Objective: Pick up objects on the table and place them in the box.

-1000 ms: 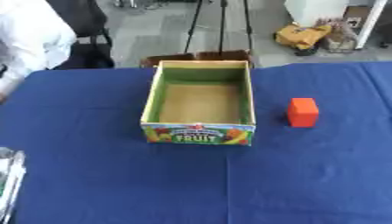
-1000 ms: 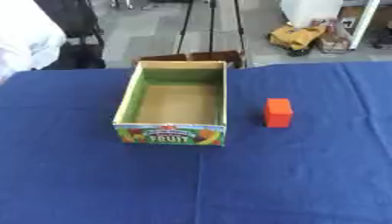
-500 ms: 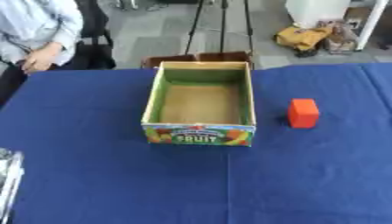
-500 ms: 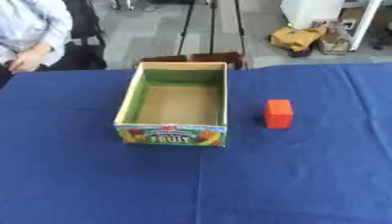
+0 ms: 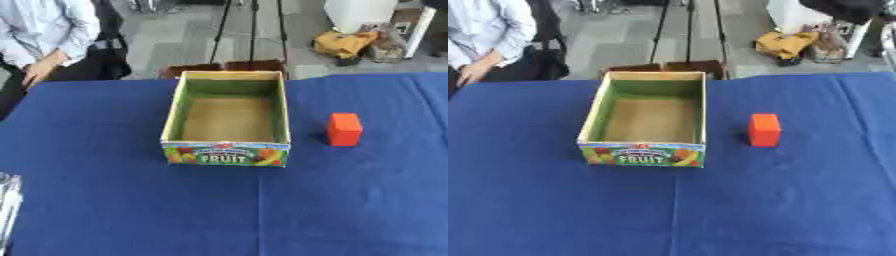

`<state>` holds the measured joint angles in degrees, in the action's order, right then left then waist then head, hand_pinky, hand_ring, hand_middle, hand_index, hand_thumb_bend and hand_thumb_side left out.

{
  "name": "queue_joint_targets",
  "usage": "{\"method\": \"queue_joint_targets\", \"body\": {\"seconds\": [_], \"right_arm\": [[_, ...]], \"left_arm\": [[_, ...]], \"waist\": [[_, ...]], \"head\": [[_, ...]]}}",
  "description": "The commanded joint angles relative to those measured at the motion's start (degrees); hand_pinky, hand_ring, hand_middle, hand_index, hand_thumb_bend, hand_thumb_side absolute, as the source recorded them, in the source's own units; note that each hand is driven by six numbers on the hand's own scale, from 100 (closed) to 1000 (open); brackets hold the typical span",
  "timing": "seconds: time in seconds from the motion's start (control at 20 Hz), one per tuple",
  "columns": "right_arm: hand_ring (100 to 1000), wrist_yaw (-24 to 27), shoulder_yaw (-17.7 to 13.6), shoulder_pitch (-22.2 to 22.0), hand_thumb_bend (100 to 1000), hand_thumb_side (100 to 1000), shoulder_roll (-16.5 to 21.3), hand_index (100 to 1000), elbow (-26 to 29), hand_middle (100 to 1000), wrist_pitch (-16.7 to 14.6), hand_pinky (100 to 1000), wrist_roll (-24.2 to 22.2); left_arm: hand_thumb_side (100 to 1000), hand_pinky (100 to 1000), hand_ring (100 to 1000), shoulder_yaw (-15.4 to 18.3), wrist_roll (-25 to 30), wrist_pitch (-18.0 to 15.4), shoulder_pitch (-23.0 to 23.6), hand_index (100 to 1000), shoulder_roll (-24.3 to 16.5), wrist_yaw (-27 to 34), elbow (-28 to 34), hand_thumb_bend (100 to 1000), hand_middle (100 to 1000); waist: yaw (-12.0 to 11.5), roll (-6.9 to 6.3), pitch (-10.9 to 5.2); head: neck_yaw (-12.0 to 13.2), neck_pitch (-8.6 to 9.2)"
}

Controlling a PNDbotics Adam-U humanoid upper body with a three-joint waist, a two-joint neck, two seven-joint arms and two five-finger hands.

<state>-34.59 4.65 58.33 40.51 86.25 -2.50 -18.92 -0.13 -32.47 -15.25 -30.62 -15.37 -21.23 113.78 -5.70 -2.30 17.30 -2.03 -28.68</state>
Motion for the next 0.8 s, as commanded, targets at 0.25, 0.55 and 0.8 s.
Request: {"method": "queue_joint_targets", "body": {"seconds": [0.25, 0.55, 0.8], "right_arm": [[895, -9.91, 1.19, 4.97, 569, 985, -1.54, 903, -14.77, 803, -5.74, 816, -4.88], [935, -11.07, 0.68, 7.69, 595, 772, -4.36, 956, -24.08, 831, -8.46, 842, -16.25], [954, -8.96, 0.35, 8.57, 582, 467, -4.97, 978, -26.31, 843, -8.28, 842, -26.43]], "left_arm": [[949, 739, 861, -0.03, 0.29, -0.03, -0.45, 944, -1.25, 0.37, 0.81, 100, 838], [946, 739, 861, -0.12, 0.44, -0.01, -0.53, 944, -1.25, 0.43, 0.81, 100, 838], [946, 738, 861, -0.16, 0.49, -0.02, -0.57, 944, -1.23, 0.48, 0.81, 100, 837]], "waist": [[-0.47, 0.55, -1.98], [-0.62, 0.74, -2.07], [-0.70, 0.97, -1.99]], "head": [[-0.52, 0.28], [-0.76, 0.51], [-0.78, 0.52]]}}
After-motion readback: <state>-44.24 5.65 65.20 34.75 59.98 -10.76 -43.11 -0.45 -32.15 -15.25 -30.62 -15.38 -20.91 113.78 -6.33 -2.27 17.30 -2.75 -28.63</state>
